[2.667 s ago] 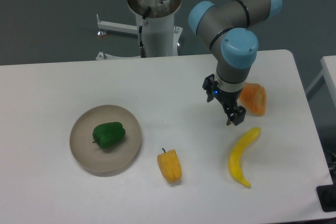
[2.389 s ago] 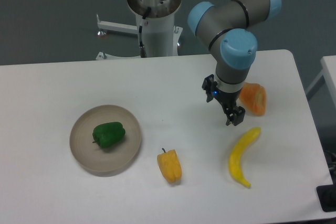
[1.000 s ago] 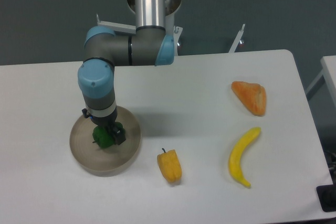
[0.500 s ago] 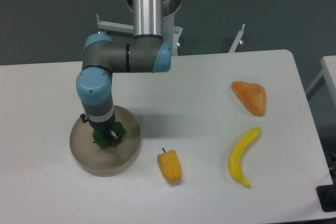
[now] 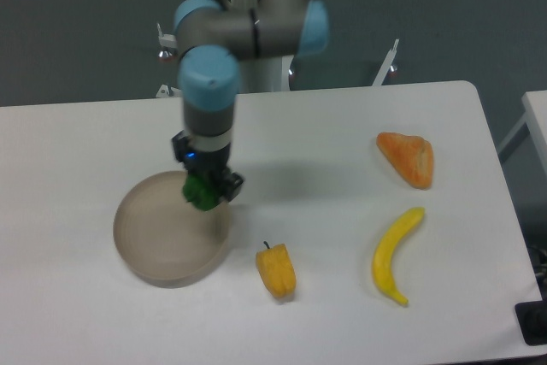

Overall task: Pick up the green pepper from the plate
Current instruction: 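Lift the green pepper off the plate and carry it away, then hold the green pepper raised beside the orange pepper piece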

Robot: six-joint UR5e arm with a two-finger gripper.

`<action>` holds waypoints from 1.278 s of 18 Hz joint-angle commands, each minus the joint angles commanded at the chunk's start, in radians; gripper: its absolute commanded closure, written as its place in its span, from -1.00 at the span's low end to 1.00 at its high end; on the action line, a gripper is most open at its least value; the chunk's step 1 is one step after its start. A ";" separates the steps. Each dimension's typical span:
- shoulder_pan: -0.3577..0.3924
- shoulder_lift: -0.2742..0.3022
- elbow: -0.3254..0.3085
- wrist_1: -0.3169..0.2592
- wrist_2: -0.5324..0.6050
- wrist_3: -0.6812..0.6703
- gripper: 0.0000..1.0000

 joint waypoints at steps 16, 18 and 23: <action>0.256 -0.138 0.242 -0.161 0.172 0.566 0.94; 0.256 -0.152 0.242 -0.158 0.173 0.588 0.93; 0.267 -0.155 0.239 -0.138 0.172 0.591 0.93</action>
